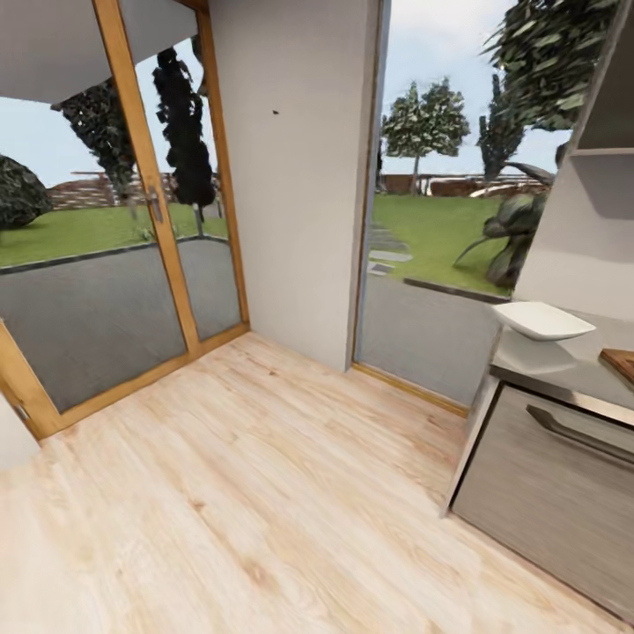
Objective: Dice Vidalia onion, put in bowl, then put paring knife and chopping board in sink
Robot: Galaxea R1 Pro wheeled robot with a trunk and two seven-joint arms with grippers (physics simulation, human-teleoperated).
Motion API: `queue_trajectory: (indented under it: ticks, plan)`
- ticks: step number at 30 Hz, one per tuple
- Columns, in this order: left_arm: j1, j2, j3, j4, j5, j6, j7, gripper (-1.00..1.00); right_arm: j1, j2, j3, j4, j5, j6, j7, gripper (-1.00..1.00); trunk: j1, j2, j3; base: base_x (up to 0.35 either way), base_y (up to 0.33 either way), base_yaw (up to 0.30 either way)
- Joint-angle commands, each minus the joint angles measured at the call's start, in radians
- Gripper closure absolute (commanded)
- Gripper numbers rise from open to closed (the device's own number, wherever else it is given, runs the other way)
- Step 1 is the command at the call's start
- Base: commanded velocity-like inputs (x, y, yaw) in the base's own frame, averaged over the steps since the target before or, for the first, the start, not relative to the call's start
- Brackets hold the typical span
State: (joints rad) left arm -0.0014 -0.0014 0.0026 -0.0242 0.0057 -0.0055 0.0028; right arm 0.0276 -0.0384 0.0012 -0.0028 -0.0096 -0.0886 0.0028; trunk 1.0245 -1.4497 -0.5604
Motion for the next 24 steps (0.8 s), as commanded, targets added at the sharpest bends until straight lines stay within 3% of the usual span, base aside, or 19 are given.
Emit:
queue_trajectory:
  ticks: [1, 10, 24]
  plan:
    - [0.0, 0.0, 0.0, 0.0, 0.001, -0.001, 0.0, -1.0, 0.0, 0.0, 0.0, 0.0, -0.001, -0.003, 0.0, -1.0, 0.001, 0.0, -0.001, 0.277, 0.253, 0.0]
    - [0.0, 0.0, 0.0, 0.0, 0.001, -0.001, 0.0, -1.0, 0.0, 0.0, 0.0, 0.0, -0.001, -0.003, 0.0, -1.0, 0.001, 0.0, -0.001, 0.277, 0.252, -0.048]
    - [0.0, 0.006, 0.0, 0.0, 0.001, -0.001, 0.0, -1.0, 0.0, 0.0, 0.0, 0.0, -0.001, -0.003, 0.0, -1.0, 0.001, 0.0, -0.001, 0.277, 0.252, -0.275]
